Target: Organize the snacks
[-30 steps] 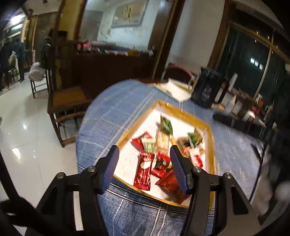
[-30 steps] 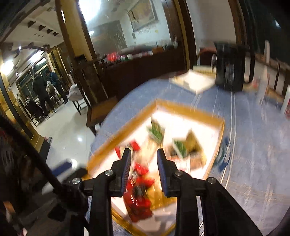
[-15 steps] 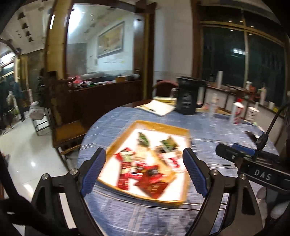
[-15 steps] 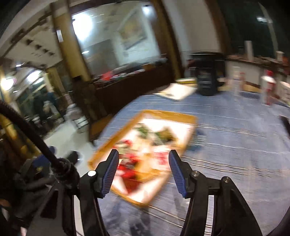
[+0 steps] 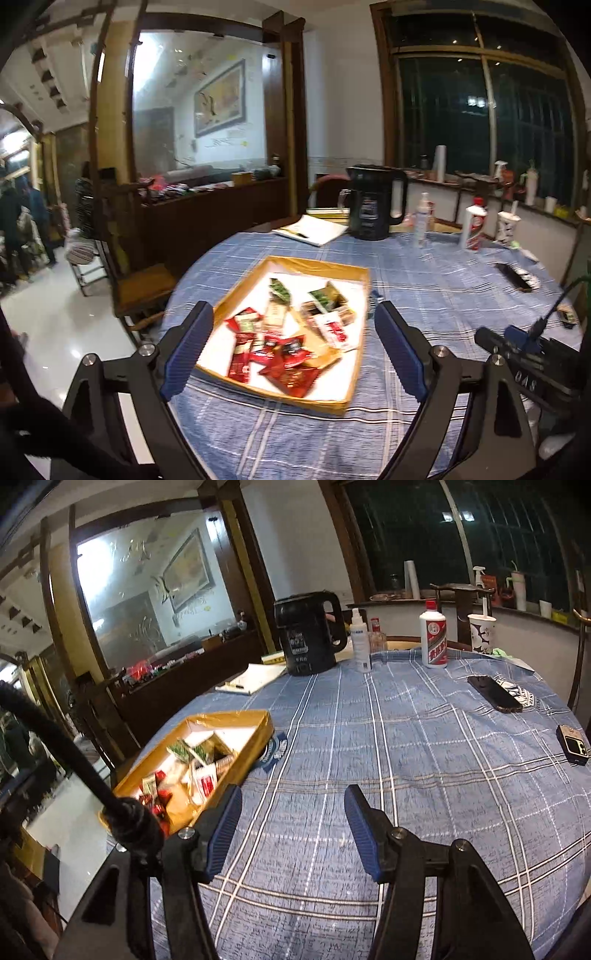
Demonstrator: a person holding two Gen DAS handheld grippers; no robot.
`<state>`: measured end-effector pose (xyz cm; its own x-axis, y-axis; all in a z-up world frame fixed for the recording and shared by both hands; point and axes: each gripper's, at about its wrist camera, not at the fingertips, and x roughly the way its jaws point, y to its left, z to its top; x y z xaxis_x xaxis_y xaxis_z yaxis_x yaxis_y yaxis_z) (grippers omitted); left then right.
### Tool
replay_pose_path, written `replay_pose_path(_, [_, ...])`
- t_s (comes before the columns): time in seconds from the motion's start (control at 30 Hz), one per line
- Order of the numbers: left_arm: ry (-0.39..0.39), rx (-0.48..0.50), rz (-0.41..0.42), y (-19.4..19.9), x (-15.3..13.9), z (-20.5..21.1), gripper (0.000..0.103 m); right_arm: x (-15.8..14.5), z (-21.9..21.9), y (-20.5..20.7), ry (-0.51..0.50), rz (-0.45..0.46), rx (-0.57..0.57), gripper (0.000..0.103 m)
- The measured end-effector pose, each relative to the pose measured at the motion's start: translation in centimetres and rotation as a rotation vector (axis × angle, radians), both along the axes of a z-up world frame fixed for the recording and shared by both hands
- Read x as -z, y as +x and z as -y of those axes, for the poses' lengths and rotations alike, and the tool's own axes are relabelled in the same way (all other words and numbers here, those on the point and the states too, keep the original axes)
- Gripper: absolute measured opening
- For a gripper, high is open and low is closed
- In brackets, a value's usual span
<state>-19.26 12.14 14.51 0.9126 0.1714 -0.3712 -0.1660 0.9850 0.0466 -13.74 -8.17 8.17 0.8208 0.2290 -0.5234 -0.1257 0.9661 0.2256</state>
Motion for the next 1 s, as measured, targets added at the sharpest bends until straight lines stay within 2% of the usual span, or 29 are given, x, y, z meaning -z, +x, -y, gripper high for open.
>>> replay_pose_path(0.23, [0.006, -0.026, -0.055, 1.5, 1.4, -0.2, 0.090, 1.8, -3.2, 0.0, -0.089, -0.032, -0.075, 0.060])
replay_pose_path(1.0, [-0.041, -0.025, -0.214, 4.0, 4.8, -1.8, 0.090, 3.7, -5.3, 1.2, -0.130, -0.102, -0.109, 0.062])
